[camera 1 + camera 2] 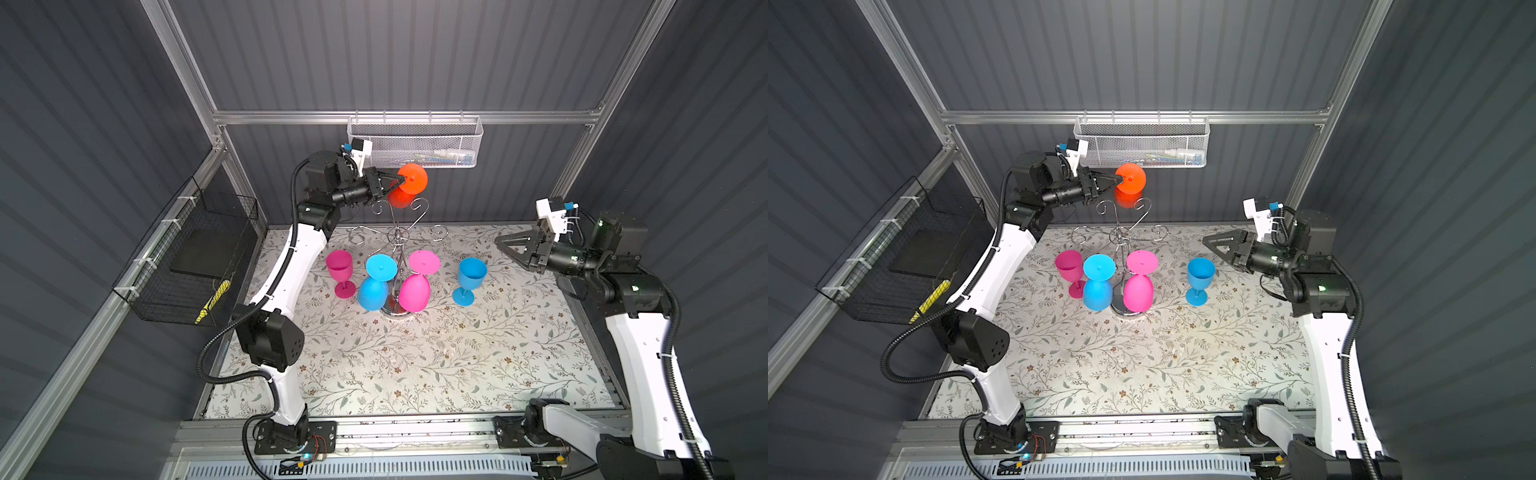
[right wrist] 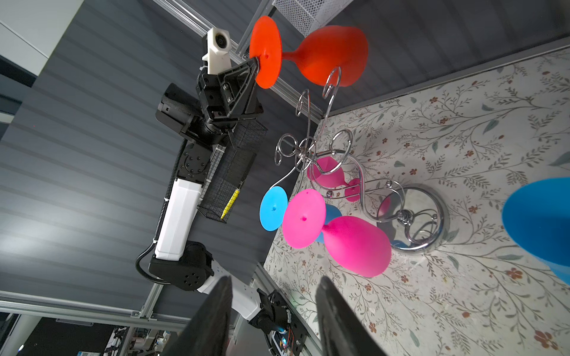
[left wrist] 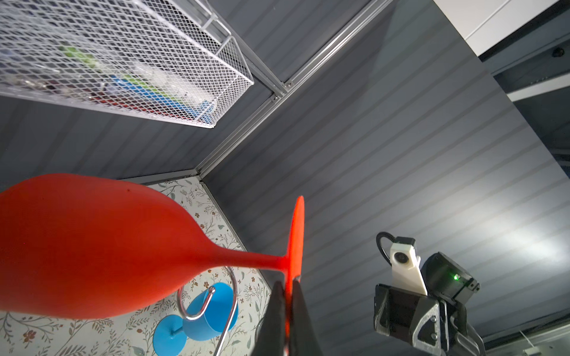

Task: Take the wine glass off the wine glass rack
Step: Pick up the wine glass from the wine glass rack.

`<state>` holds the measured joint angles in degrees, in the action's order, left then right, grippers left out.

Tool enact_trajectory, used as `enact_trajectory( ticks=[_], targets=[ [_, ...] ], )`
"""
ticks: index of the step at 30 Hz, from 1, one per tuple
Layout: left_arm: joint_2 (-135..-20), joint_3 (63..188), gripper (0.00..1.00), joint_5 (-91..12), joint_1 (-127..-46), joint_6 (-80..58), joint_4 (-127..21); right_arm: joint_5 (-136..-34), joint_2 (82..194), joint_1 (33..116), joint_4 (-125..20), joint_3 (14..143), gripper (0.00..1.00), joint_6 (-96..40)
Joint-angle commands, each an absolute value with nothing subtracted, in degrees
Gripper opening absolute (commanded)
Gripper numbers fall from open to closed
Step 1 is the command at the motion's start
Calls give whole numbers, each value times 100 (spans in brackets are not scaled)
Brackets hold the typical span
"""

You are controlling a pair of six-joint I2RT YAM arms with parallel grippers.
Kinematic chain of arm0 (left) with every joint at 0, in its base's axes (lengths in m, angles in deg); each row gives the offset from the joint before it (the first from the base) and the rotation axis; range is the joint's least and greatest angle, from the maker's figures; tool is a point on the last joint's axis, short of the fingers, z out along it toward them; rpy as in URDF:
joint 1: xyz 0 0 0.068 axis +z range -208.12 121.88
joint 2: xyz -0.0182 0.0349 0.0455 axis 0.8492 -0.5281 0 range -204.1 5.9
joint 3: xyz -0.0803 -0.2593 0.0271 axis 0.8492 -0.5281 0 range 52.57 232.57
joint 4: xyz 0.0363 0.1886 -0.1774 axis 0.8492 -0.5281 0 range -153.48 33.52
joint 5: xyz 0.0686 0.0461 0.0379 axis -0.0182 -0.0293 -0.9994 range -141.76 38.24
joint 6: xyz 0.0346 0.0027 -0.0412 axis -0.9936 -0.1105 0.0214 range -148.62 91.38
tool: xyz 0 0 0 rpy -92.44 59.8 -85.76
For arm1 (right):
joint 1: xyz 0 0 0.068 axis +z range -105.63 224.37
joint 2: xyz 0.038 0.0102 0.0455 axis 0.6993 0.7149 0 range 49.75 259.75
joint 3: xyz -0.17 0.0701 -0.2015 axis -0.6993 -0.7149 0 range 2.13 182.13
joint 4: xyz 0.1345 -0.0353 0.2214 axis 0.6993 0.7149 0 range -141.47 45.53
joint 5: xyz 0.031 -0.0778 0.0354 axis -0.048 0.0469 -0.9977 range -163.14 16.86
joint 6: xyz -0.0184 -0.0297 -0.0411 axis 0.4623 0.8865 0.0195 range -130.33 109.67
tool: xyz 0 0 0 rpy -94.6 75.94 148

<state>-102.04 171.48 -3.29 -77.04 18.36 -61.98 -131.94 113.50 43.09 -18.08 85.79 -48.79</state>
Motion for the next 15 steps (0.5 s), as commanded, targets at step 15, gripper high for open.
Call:
enact_trajectory(
  ticks=[15],
  targets=[
    [-9059,16942,0,-1016,-8441,-1811,-6631,-13609,12177,4661,-3653,9566,46,-6397]
  ],
)
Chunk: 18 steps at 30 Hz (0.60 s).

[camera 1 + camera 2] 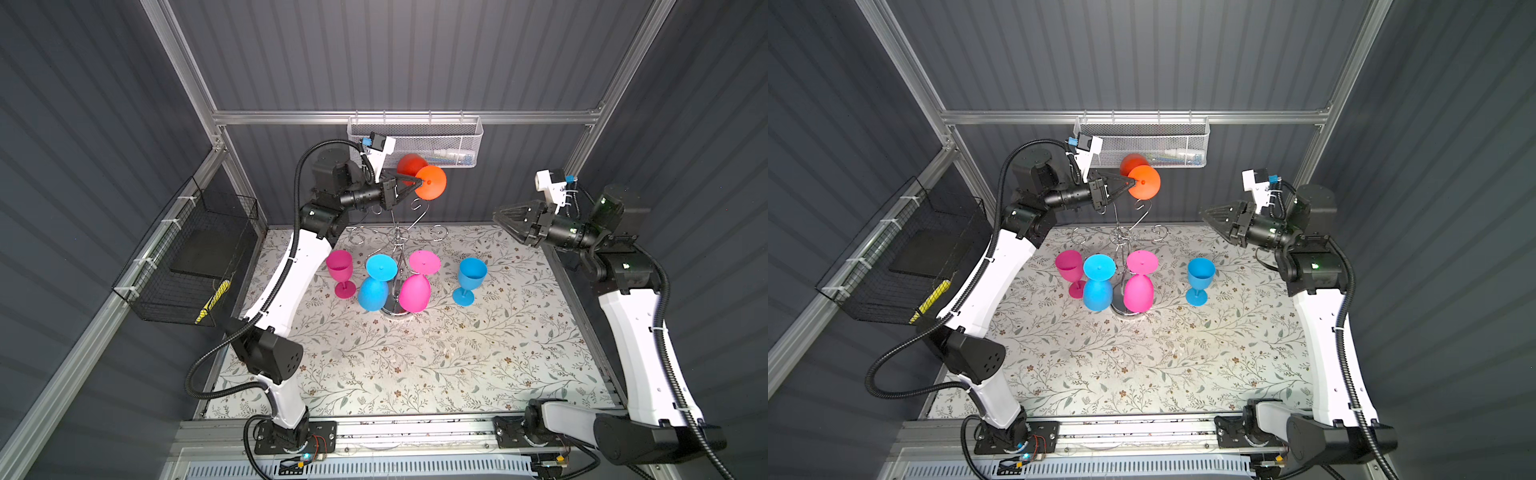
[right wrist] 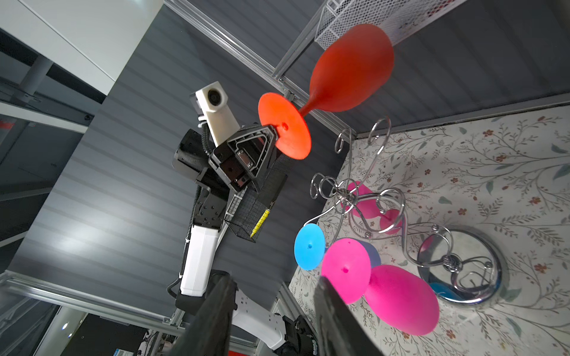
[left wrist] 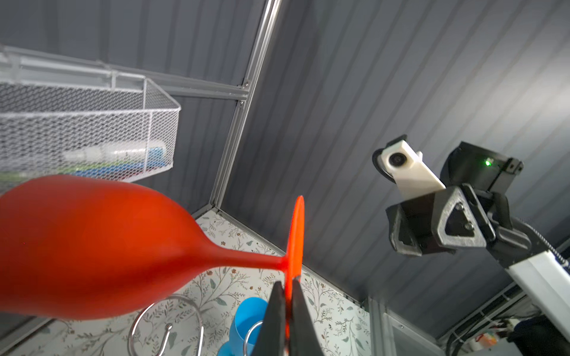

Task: Take the wine glass off the wine glass rack
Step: Pick up the wine glass from the wine glass rack.

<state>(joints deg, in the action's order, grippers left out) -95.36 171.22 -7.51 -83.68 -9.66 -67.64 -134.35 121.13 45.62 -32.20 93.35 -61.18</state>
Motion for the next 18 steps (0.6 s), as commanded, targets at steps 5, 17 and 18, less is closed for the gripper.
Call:
enact_trajectory(
  ticks=[5,17,18],
  targets=[
    [-8582,16526,0,-1232,-8844,-2812,-6736,-13622,12274,4855,-3626,9672,46,-6378],
    [-7830,15782,0,-2661,-10254,-5034,-8032,-13832,12100,5105,-3328,9432,45,-6108],
    [-7771,15687,0,-2796,-10349,-5147,-8075,-13850,12074,5105,-3237,9403,46,-6049]
  ],
)
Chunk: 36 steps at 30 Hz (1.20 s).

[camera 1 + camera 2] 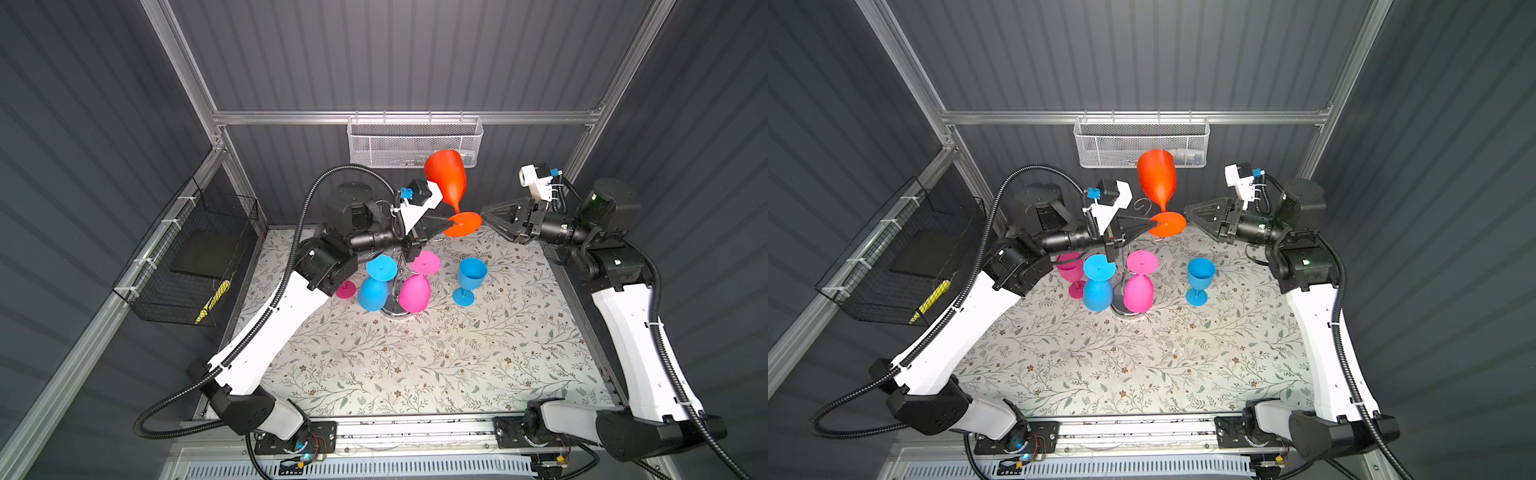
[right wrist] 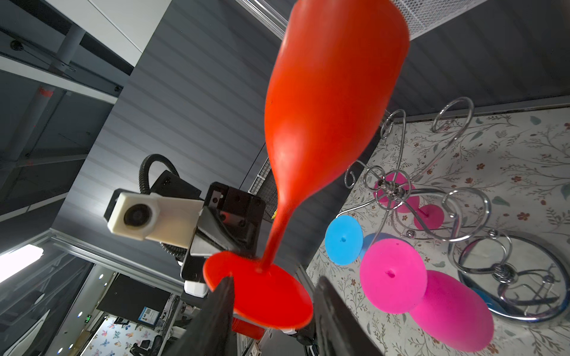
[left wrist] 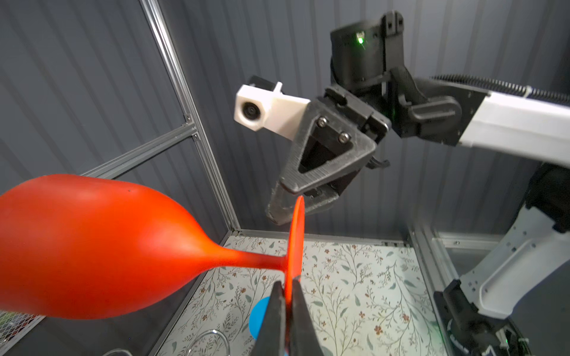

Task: Take the wine glass off the wine glass rack
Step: Pick up the wine glass from the wine glass rack.

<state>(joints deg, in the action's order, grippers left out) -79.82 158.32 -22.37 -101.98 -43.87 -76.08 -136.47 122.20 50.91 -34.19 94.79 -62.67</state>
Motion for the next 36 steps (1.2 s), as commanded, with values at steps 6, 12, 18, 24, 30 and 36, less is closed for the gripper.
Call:
enact_trajectory(
  ticks=[6,12,18,24,30,36],
  targets=[
    [-7458,15161,0,-3660,-10872,-5694,-8079,-13887,11868,5156,-2989,9081,45,-5865],
    [-7347,14887,0,-4192,-11306,-6174,-7897,-13765,11804,5297,-2169,8934,43,-5329],
    [-7442,14869,0,-4732,-11751,-6665,-7959,-13568,11770,5484,-1872,8762,43,-5074],
    [-7579,14928,0,-4971,-11980,-6908,-7976,-13376,11734,5631,-1739,8611,37,-4944],
    [-7655,14949,0,-5009,-12044,-6926,-7984,-13162,11673,5658,-1710,8580,10,-4894],
    [-7610,14808,9,-5028,-12055,-6829,-7821,-12961,11625,5658,-1745,8538,0,-4862]
  ],
)
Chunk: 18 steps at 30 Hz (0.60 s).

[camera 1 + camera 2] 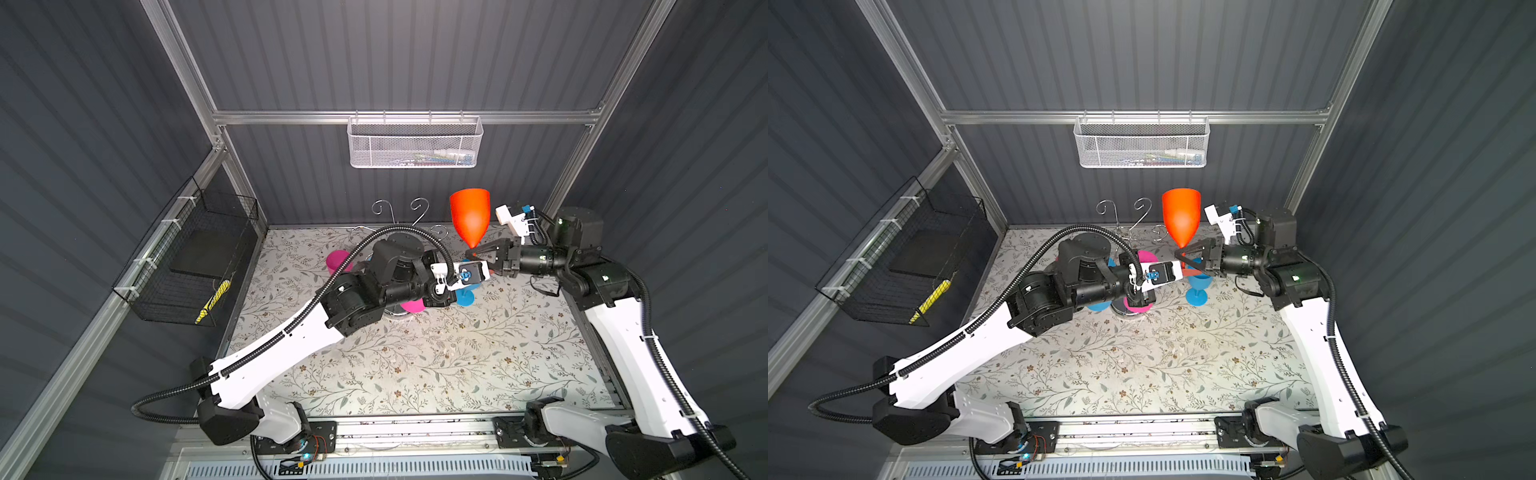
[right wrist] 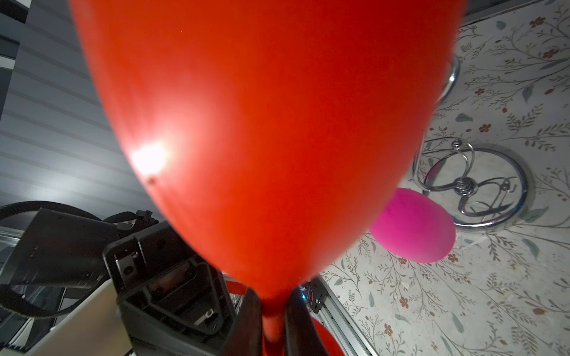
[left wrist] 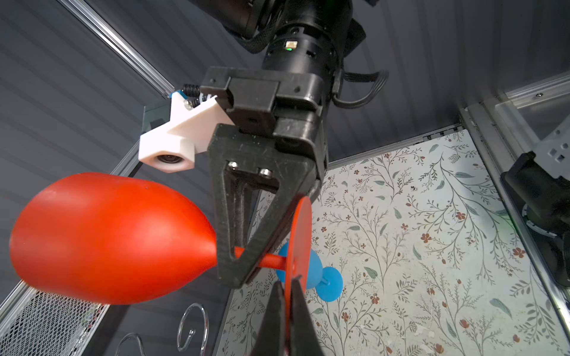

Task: Take the wine glass off the wine glass rack
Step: Pick up the wine glass from the wine glass rack.

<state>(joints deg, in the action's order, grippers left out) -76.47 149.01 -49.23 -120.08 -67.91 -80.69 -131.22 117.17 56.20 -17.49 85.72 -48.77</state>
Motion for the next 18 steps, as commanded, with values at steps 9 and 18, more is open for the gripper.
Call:
enact_trajectory(
  ticks=[9,18],
  targets=[
    [-7388,14546,98,-5776,-12046,-4858,-7555,-11817,11429,5658,-1181,8749,0,-3830],
    [-6815,14064,99,-5497,-11652,-1983,-7342,-10399,10474,5876,-1313,8103,0,-2041]
  ],
)
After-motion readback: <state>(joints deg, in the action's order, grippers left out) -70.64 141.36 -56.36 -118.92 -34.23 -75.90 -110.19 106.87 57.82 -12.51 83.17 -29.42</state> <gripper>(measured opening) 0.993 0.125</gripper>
